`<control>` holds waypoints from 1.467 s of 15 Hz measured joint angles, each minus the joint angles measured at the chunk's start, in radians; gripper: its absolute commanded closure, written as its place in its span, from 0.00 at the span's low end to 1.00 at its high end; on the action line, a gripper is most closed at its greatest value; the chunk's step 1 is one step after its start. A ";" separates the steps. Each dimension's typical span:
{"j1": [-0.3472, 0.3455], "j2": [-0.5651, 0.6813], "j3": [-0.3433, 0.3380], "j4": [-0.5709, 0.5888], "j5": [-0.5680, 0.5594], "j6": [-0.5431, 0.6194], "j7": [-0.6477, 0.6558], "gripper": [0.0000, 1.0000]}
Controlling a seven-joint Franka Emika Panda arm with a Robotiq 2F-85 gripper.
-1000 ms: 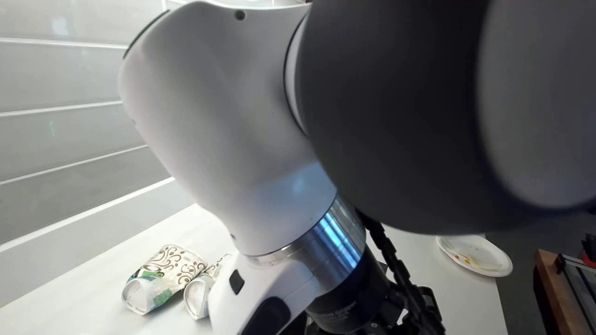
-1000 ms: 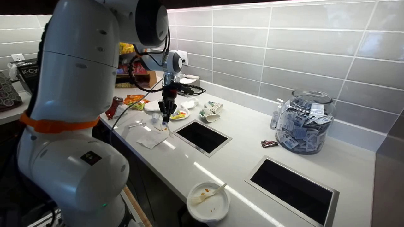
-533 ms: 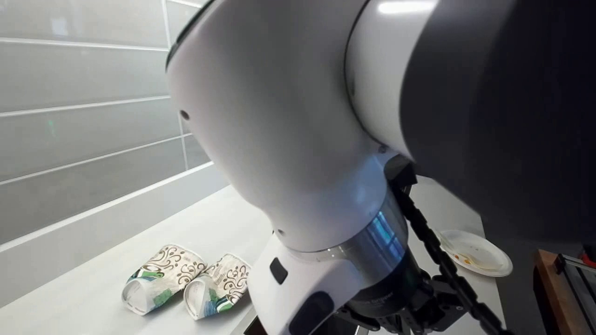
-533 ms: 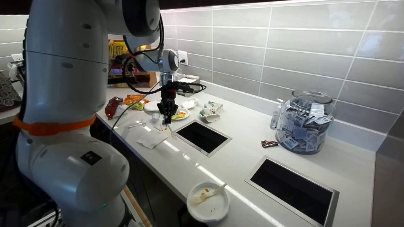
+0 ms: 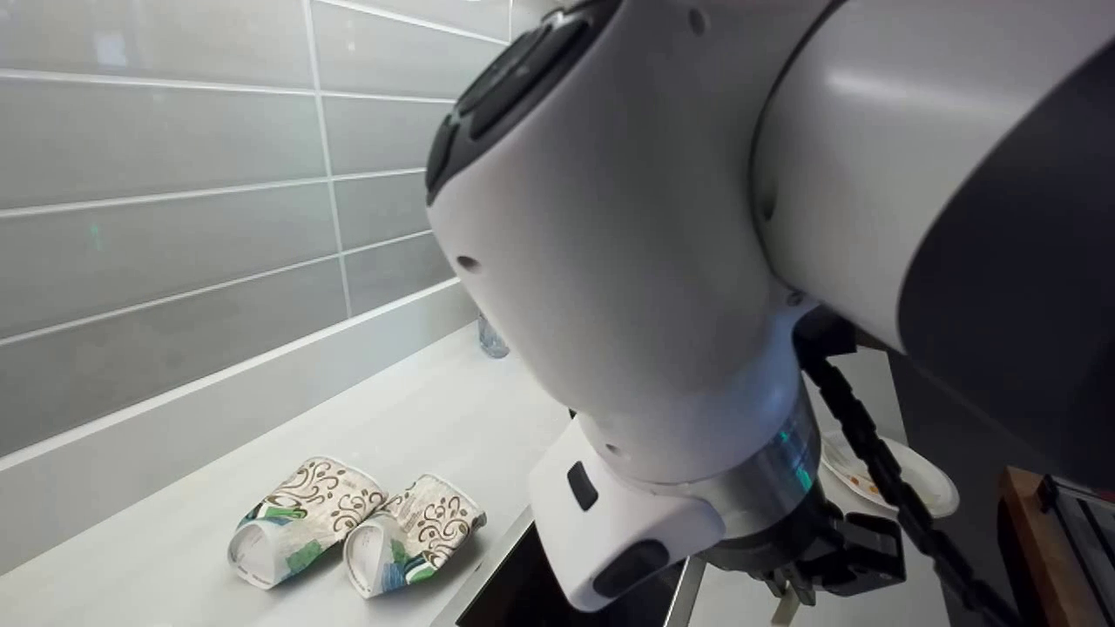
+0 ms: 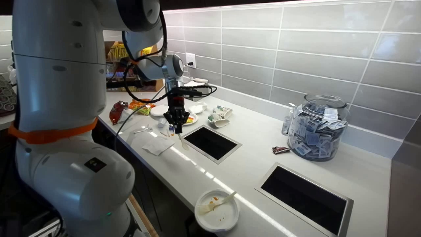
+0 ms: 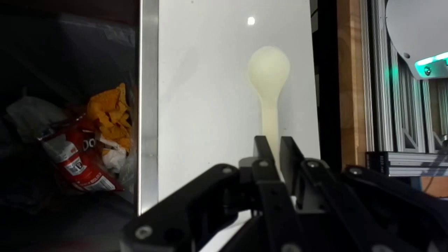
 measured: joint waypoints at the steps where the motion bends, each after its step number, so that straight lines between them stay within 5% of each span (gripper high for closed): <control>1: -0.004 -0.013 -0.005 -0.017 -0.005 0.012 0.017 0.97; 22: -0.128 -0.211 -0.136 -0.444 -0.222 0.468 0.071 0.97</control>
